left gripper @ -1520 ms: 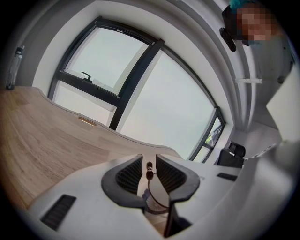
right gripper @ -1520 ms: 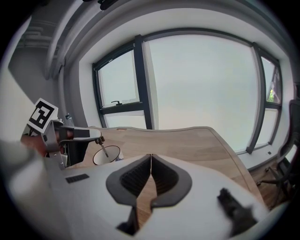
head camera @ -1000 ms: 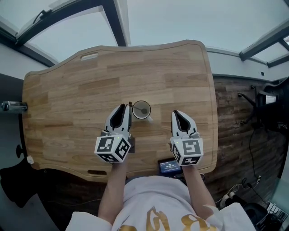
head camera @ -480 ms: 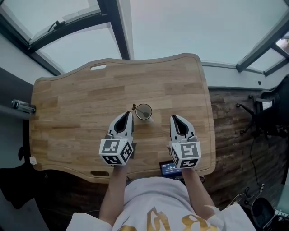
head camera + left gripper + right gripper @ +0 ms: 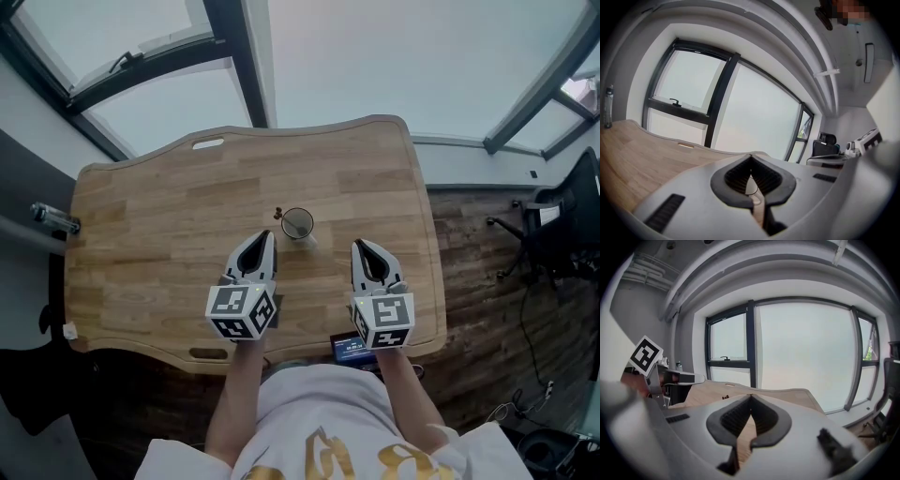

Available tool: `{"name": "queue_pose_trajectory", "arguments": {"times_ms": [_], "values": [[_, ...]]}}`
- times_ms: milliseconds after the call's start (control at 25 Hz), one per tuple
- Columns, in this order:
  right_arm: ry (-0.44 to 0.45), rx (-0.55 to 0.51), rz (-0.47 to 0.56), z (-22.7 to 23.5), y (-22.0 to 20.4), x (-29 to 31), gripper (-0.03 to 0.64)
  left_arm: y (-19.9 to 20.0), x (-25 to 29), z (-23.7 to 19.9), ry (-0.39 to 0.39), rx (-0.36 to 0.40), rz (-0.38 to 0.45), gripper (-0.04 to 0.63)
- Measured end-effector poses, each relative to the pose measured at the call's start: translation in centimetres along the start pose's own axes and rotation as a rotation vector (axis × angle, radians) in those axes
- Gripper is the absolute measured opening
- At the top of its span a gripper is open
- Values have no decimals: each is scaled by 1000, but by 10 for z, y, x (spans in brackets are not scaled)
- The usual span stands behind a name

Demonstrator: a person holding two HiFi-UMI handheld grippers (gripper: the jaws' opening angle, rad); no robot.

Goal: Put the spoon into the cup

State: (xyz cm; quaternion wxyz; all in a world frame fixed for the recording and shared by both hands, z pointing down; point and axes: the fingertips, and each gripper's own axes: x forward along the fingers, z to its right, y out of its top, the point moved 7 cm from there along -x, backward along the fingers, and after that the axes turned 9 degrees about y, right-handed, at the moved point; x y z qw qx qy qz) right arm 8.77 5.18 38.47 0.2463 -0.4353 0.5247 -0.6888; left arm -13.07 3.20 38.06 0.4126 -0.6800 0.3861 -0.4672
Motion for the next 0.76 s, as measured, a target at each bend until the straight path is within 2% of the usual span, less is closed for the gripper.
{"name": "queue_pose_trajectory", "arguments": {"times_ms": [760], "values": [[-20, 2, 8, -5, -1, -10, 31, -1, -6, -2, -7, -9, -1, 14]]}}
